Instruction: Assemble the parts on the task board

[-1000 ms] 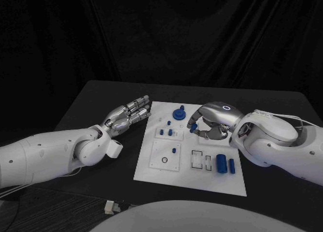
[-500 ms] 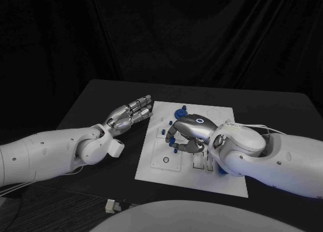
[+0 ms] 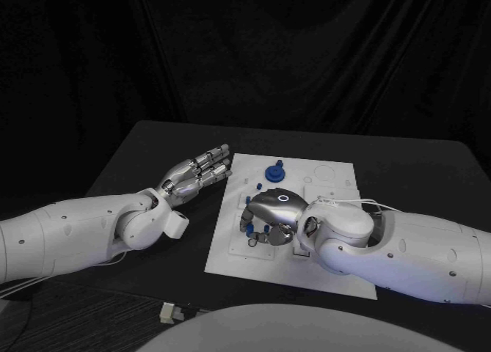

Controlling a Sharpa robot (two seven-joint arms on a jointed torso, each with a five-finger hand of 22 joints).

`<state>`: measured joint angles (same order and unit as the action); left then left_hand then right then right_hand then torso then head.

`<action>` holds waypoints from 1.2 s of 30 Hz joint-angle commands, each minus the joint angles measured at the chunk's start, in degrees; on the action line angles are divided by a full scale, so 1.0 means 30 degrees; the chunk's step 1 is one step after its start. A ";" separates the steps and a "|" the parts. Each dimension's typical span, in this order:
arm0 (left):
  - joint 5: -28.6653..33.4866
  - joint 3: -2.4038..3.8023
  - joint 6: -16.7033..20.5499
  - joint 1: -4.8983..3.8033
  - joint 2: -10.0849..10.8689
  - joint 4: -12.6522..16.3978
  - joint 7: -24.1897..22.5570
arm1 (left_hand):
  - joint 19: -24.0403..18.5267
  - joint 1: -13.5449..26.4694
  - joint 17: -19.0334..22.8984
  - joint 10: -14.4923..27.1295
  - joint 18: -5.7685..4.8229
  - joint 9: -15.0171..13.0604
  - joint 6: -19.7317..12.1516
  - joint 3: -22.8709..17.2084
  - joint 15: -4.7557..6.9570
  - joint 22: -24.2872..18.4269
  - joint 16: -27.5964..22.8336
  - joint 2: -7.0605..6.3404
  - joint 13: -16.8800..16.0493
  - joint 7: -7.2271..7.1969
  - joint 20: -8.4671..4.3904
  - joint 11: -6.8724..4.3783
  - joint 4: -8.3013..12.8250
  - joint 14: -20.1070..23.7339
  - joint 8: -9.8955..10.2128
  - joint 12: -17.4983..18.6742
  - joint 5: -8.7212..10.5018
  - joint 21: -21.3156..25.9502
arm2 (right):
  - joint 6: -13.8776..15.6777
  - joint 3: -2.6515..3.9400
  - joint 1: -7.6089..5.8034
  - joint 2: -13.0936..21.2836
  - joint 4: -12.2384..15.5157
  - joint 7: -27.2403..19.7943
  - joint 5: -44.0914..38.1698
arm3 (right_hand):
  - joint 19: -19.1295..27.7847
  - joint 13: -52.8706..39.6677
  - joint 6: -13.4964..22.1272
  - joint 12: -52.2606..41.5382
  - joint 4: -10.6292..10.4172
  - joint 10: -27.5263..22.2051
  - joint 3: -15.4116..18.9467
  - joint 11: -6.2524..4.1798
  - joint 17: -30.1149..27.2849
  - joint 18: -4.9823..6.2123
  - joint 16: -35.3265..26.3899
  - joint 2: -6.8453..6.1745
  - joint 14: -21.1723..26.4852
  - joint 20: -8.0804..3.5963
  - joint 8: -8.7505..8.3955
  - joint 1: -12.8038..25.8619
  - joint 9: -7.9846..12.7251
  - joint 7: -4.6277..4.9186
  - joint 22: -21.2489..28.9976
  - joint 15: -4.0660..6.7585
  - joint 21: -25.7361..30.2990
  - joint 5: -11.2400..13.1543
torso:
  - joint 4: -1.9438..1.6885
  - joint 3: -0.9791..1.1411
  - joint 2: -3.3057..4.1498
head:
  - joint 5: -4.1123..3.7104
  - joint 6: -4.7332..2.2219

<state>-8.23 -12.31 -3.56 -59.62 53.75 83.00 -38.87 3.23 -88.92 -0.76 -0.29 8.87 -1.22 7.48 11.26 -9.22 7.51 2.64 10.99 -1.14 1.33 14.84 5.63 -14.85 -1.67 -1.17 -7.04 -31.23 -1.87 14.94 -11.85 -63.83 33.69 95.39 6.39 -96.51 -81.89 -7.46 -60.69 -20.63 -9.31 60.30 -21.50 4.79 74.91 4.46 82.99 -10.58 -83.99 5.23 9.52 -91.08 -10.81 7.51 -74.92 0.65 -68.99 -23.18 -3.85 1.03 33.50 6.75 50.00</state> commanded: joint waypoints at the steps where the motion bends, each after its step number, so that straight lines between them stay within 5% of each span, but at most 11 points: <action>1: 0.0107 0.0017 -0.0096 0.0021 -0.0051 0.0016 -0.0389 | -0.0009 -0.0258 -0.0023 -0.0045 0.0328 -0.0026 -0.0024 -0.0080 -0.0097 -0.0007 0.0070 0.0008 -0.0021 0.0030 0.0094 0.0115 0.0082 0.0039 -0.0132 -0.0084 -0.0129 -0.0087 | -0.0696 0.0012 0.0149 -0.0135 -0.0133 -0.0029 -0.0483 | 0.0057 -0.0023 -0.0049 -0.0030 0.0094 0.0325 -0.0030 -0.0212 0.0023 0.0032 0.0025 0.0136 -0.0869 0.0076 0.0090 -0.0033 -0.0022 0.0060 -0.3040 -0.0075 0.0141 -0.0135 | 0.0021 0.0003 0.0004 | 0.0043 0.0000; 36: 0.0107 0.0017 -0.0128 0.0028 -0.0081 0.0012 -0.0359 | -0.0006 -0.0290 -0.0023 -0.0044 0.0324 -0.0025 -0.0030 -0.0122 -0.0098 -0.0008 0.0077 0.0057 -0.0020 0.0049 0.0093 0.0121 0.0103 0.0037 -0.0132 -0.0078 -0.0147 -0.0089 | -0.1090 0.0013 0.0713 -0.0236 -0.0423 -0.0145 -0.1203 | 0.0087 -0.0026 -0.0076 -0.0029 0.0160 0.0401 -0.0070 -0.0217 -0.0020 0.0034 0.0001 0.0160 -0.0841 0.0081 0.0107 -0.0001 -0.0046 0.0061 -0.3034 -0.0081 0.0159 -0.0137 | 0.0024 0.0002 -0.0026 | 0.0159 0.0000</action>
<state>-8.22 -12.31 -3.56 -59.61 53.63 82.96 -38.87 3.23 -89.26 -0.75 -0.30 8.87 -1.22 7.48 11.03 -9.22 7.49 2.64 11.33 -1.13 1.33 14.84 5.62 -14.62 -1.66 -1.17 -7.04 -31.45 -1.87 12.12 -11.77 -61.96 32.93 93.96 6.01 -99.57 -81.89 -7.44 -60.69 -20.58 -9.15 60.43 -21.65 4.92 74.89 4.47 82.99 -10.74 -83.99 5.23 9.52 -90.92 -10.90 7.51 -74.90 0.65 -68.73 -23.41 -3.80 1.03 33.46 7.14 49.99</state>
